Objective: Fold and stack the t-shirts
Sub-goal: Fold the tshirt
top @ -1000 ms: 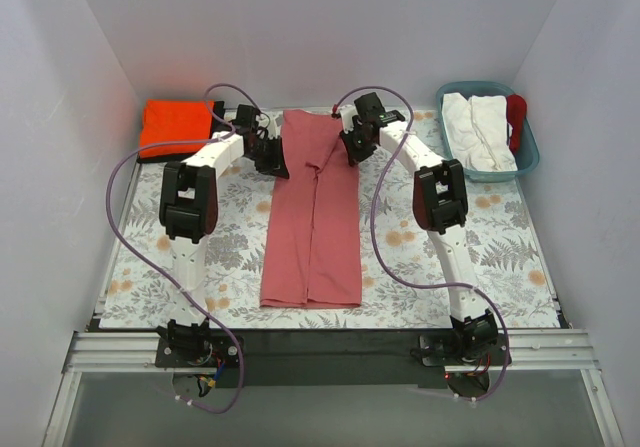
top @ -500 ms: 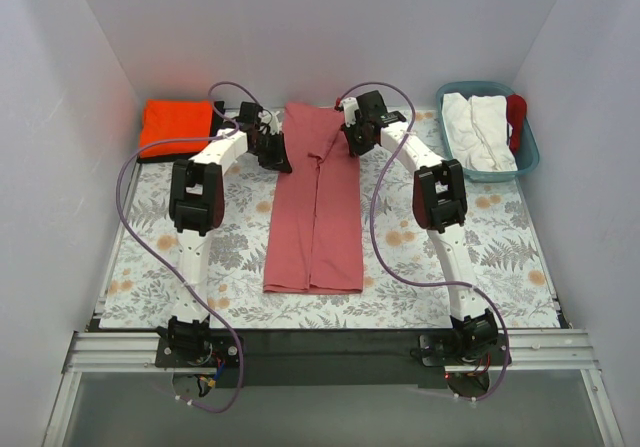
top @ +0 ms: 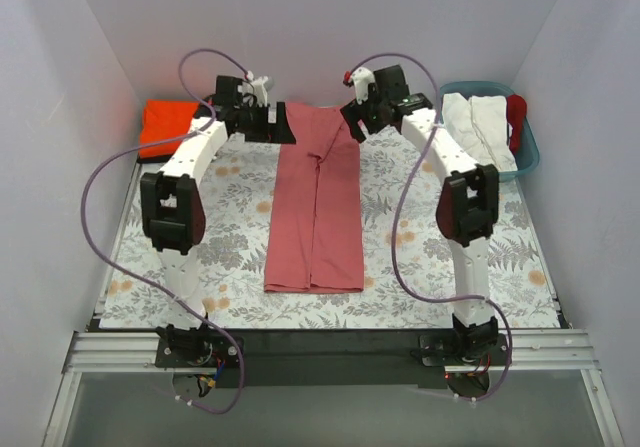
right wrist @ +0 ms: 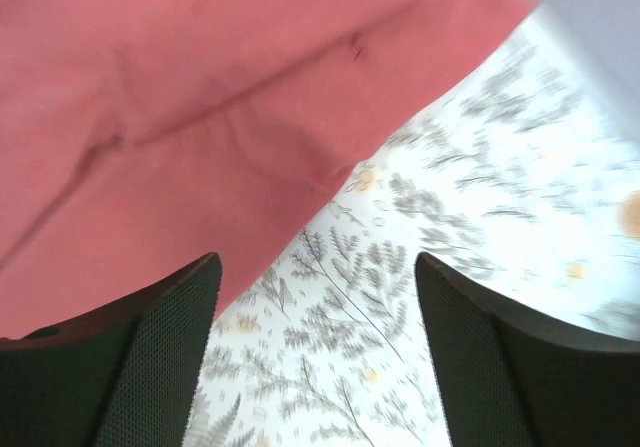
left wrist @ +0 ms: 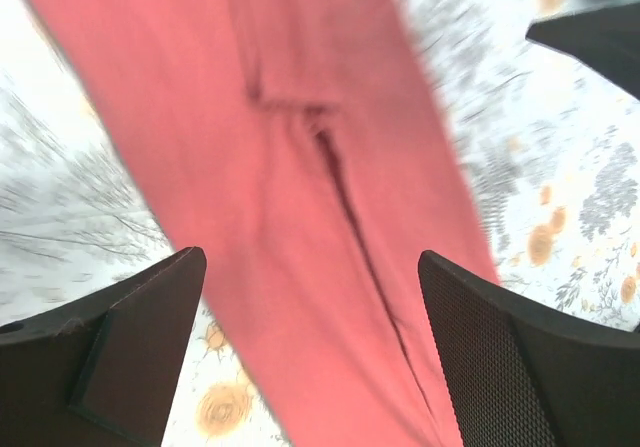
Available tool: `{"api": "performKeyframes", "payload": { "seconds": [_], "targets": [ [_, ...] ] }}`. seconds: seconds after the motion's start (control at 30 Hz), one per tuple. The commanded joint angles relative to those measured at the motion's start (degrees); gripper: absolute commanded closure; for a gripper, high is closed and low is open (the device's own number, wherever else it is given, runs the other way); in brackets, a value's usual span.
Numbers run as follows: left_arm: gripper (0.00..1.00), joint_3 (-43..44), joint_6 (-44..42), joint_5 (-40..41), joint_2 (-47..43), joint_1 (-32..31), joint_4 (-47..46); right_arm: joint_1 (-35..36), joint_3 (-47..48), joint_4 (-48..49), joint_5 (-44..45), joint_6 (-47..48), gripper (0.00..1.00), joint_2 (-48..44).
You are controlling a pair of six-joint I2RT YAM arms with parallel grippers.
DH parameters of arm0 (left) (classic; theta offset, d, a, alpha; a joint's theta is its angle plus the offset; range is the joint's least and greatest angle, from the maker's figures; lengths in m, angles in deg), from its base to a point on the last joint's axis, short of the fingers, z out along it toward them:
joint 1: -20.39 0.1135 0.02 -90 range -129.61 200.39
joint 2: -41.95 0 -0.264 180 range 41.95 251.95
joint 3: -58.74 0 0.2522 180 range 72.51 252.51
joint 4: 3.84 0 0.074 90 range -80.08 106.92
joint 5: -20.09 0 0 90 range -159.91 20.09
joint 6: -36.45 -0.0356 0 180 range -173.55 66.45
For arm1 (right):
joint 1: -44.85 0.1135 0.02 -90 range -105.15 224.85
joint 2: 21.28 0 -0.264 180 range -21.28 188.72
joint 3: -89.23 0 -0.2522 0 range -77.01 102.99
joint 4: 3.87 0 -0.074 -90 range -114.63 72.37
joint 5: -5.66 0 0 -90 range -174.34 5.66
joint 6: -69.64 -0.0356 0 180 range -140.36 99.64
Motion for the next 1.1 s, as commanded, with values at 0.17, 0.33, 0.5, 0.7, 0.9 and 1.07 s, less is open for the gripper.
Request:
{"api": "performKeyframes", "payload": {
  "seconds": [0.17, 0.33, 0.5, 0.7, 0.9, 1.07],
  "targets": [
    [0.11, -7.07, -12.41, -5.33, -27.04, 0.75, -3.26, 2.71, -13.03, 3.14, -6.78, 14.41, 0.02, -31.97],
    [0.11, -20.35, -27.69, -13.49, -40.90, 0.75, 0.77, 11.21, -27.59, -2.22, -5.84, 22.32, 0.01, -43.57],
    [0.10, -44.22, -47.00, -19.21, -55.51, 0.57, 7.08, 20.46, -50.28, -1.96, -5.91, 28.05, 0.02, -56.51],
    [0.17, -67.37, -69.01, -20.36, -73.54, -1.53, 10.97, 29.87, -76.04, 4.26, -9.69, 27.89, 0.10, -67.06],
    [0.30, -79.52, -78.60, -16.58, -77.16, -4.08, 10.80, 32.77, -85.63, 15.25, -10.74, 30.24, 0.25, -68.22],
    [0.32, -81.81, -75.00, -15.97, -74.35, -5.92, 6.14, 33.83, -88.10, 18.42, -12.85, 32.44, 0.34, -65.67]
  ]
}}
